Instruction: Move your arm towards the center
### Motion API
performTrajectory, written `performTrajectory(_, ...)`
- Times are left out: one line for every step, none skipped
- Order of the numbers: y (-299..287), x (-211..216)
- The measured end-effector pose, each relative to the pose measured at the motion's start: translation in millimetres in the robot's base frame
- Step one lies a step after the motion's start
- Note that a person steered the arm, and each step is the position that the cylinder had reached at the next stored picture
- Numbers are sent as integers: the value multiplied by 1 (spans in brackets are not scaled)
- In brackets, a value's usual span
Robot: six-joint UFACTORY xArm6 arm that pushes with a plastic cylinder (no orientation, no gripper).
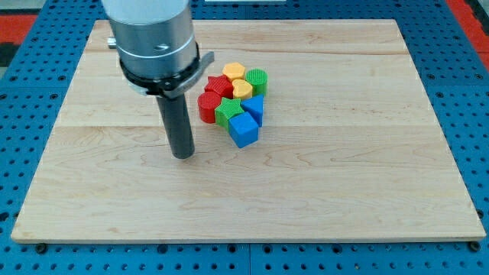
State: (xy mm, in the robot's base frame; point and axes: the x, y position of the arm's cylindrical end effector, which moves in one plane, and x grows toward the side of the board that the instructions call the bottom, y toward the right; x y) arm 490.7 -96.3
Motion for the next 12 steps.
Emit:
performTrajectory(-8, -5)
performTrajectory(2, 28)
performTrajectory(70, 27)
performTrajectory(148, 23)
performTrajectory(171, 23)
performTrajectory(171, 23)
performTrajectory(178, 21)
performTrajectory(181, 20)
performTrajectory(182, 20)
performTrajectory(194, 19)
performTrajectory(230, 13)
performTrajectory(260, 13)
